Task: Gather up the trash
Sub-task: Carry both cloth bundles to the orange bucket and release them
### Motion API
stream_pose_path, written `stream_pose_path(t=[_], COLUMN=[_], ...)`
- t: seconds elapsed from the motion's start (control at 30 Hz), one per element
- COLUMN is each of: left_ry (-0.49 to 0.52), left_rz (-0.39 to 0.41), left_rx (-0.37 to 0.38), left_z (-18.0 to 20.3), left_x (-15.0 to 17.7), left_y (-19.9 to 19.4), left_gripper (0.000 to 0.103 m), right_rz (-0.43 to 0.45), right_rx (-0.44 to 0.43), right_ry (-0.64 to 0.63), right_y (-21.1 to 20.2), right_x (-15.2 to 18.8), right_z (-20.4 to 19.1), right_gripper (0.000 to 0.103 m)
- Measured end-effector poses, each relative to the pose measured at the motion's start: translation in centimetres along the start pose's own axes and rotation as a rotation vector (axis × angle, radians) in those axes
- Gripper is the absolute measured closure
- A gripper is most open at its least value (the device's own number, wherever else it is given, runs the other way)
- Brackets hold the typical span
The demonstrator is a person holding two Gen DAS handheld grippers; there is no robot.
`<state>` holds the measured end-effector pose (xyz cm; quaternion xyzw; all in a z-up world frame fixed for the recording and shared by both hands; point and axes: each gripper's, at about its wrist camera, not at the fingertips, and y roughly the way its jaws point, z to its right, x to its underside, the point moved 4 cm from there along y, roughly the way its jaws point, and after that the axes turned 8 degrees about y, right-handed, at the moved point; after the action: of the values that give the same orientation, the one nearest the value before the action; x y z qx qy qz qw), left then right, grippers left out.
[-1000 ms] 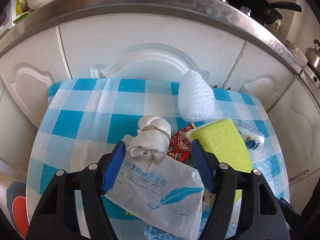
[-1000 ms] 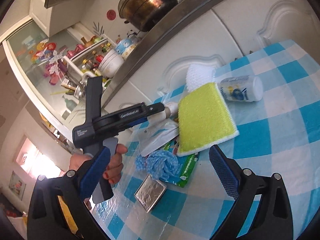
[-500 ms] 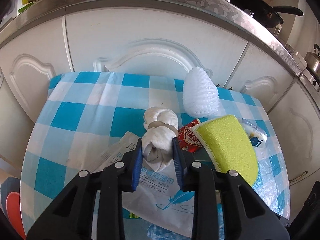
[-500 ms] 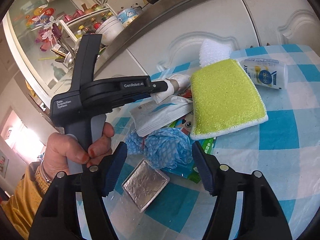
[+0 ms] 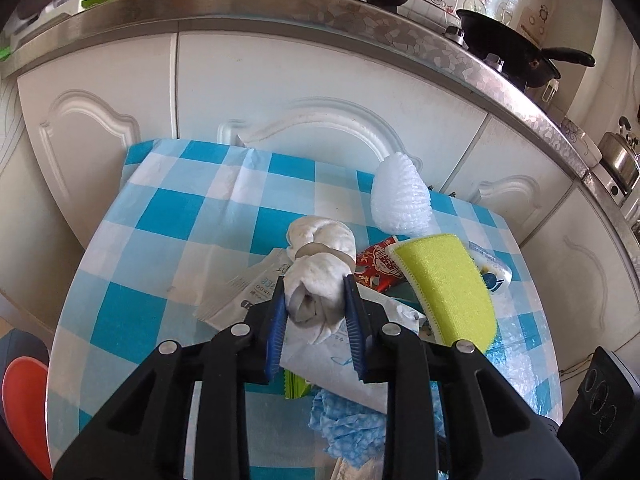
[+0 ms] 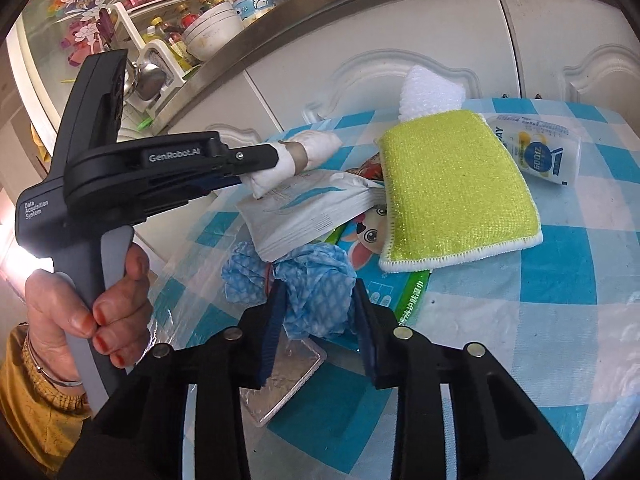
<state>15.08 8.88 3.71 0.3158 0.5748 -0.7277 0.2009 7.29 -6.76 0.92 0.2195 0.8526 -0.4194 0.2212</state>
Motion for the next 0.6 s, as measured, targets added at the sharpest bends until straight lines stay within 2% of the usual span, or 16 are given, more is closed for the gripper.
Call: stream_pose_path(t=[0.33,0.6], left_ry=[0.026,0.045], left_rz=[0.067,0.068], left_rx=[-0.022,-0.024], left_z=[0.4,1.4], left_x=[1.4,4.2], left_y=[-5.2,-8.6], left_gripper=[0.074,0.074], right_rz=[0.049,0.115], right_rx=[-0.063,-0.109], right_ry=[-0.005,0.036], right_y=[-1.8,-4.2], right_x=[0.7,1.4], right_z=[-0.2,-0.1], right_gripper=[0.076,0.077])
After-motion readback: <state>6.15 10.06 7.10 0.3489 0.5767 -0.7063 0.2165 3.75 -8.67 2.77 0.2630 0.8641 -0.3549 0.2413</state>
